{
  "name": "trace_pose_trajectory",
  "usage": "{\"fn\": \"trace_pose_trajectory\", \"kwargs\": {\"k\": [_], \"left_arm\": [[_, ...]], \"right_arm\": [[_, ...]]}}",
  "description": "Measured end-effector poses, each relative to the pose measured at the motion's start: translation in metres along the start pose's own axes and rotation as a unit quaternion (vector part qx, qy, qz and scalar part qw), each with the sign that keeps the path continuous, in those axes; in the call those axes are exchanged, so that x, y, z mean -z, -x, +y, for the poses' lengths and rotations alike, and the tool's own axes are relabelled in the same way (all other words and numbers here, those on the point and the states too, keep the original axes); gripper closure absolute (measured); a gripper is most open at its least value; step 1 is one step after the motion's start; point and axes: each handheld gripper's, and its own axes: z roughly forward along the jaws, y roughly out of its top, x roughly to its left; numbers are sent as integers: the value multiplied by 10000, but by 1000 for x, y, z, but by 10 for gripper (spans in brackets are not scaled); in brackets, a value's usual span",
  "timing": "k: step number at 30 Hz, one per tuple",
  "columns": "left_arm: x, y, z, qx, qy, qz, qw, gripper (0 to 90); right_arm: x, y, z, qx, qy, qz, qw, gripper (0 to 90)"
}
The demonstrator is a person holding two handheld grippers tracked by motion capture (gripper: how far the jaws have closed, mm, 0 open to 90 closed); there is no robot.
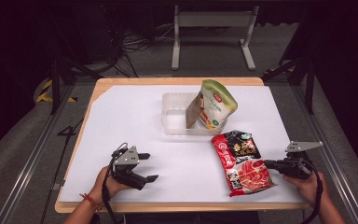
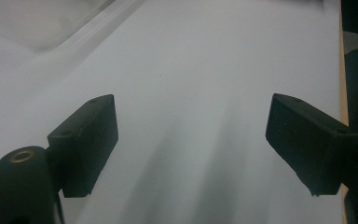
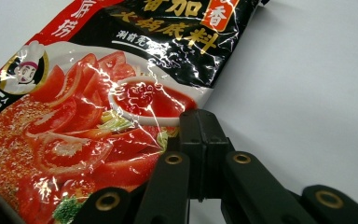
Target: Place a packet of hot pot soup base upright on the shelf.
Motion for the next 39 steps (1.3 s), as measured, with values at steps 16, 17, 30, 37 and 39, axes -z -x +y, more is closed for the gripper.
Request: {"fn": "trace_pose_trajectory", "kwargs": {"k": [16,17,30,37,39], "left_arm": [[-8,4,5,8,-61,-129,9999,186],[-9,5,6,-11,-74,-146,9999,186],[-11,5,8,-21,-105,-176,9998,184],[-13,8,11,-32,-76,-269,9996,184],[-14,9,12,-49,-93,-270,9996,183]], "right_arm": [[-17,-34,11,339,-126,585,9976,900],[-18,-36,12,357,-152,649,9971,900],[-29,-47,14,370,-181,1035,9938,900],[-37,-56,15,430,-172,1284,9906,900],[-39,-60,16,463,-172,1318,9900,900]]}}
